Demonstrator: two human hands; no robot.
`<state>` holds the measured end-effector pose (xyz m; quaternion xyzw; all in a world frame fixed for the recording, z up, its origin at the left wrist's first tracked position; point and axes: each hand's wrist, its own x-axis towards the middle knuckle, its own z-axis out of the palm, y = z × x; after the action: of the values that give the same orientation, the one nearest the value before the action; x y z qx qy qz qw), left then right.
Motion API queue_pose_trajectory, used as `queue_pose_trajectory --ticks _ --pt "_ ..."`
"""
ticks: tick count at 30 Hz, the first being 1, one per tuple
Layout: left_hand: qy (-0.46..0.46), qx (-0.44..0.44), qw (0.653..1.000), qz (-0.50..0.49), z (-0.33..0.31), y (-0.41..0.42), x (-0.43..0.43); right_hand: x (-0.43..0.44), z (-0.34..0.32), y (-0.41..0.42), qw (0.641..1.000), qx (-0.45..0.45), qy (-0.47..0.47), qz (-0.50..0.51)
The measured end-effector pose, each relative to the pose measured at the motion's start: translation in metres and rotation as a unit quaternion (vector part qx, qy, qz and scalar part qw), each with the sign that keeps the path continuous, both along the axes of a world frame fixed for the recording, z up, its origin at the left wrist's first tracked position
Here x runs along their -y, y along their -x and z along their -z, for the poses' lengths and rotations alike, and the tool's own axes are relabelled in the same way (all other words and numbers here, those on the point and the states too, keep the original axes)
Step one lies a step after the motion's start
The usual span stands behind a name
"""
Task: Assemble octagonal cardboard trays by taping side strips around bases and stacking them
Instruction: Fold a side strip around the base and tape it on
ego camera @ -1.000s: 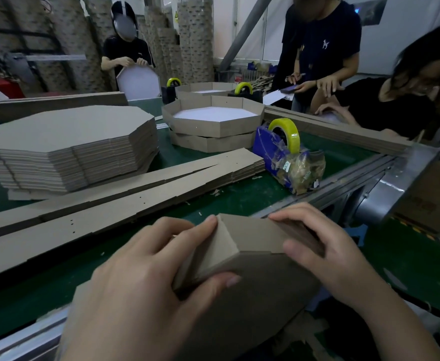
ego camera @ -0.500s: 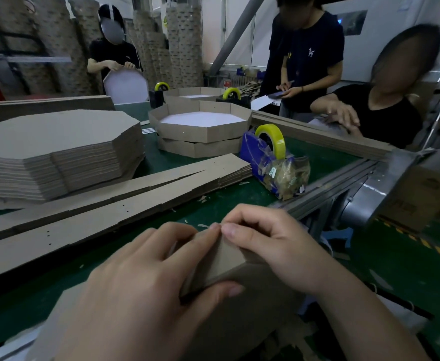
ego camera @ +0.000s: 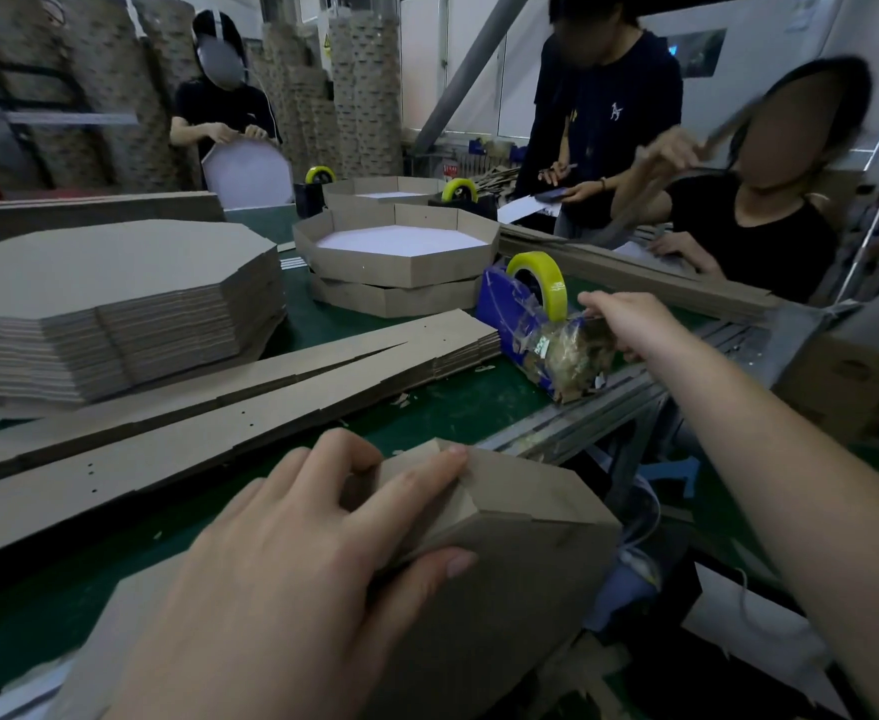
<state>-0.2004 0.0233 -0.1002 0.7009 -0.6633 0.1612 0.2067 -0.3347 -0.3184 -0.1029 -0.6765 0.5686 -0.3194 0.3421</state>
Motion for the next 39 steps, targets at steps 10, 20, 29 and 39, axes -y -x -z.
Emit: queue_pose_trajectory --ticks 10,20,29,39 --pt "0.011 0.005 1.000 0.000 0.004 -0.002 0.001 0.016 0.001 0.000 0.950 0.275 -0.136 0.049" --pt "0.016 0.006 1.000 0.005 0.005 -0.004 0.002 0.003 0.048 0.024 0.813 0.574 -0.080 -0.060" --pt "0.012 0.008 1.000 0.002 0.003 -0.005 0.002 0.003 0.068 0.045 0.970 0.195 0.142 0.025" --pt "0.015 0.006 1.000 0.010 0.003 -0.006 0.003 -0.014 0.058 0.017 0.985 0.100 0.141 -0.018"
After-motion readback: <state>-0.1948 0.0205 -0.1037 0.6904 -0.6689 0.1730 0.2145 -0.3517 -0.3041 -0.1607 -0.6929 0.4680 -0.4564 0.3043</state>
